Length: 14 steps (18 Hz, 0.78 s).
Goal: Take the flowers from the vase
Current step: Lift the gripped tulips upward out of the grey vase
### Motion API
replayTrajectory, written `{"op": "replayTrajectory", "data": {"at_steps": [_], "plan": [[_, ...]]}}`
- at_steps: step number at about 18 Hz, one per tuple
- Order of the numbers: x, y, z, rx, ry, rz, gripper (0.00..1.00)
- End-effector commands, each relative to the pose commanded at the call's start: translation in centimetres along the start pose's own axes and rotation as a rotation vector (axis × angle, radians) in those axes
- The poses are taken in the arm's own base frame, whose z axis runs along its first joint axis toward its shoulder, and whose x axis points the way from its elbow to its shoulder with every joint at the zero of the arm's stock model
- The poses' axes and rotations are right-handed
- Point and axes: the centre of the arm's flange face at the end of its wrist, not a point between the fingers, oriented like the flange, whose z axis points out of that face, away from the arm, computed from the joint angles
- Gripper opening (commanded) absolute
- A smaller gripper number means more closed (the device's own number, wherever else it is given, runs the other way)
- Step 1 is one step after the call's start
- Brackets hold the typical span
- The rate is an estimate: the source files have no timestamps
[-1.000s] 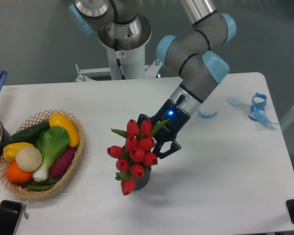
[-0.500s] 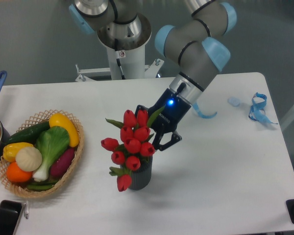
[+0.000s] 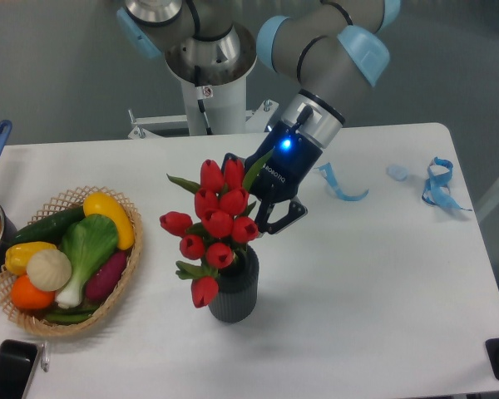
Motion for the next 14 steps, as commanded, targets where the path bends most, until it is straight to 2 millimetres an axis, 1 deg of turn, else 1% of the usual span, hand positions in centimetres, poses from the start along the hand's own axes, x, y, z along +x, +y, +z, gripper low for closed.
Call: {"op": "replayTrajectory", "data": {"at_steps": [3, 6, 10, 14], "plan": [[-0.3, -1.4, -0.8, 0.008, -0.016, -0.017, 0.49], [-0.4, -2.3, -1.2, 0.018, -0.021, -0.018, 0.49], [-0.4, -4.5, -2.0, 0.062, -0.016, -0.041, 0.49], [0.1, -6.4, -3.0, 0.083, -0.023, -0.047, 0.48]]}}
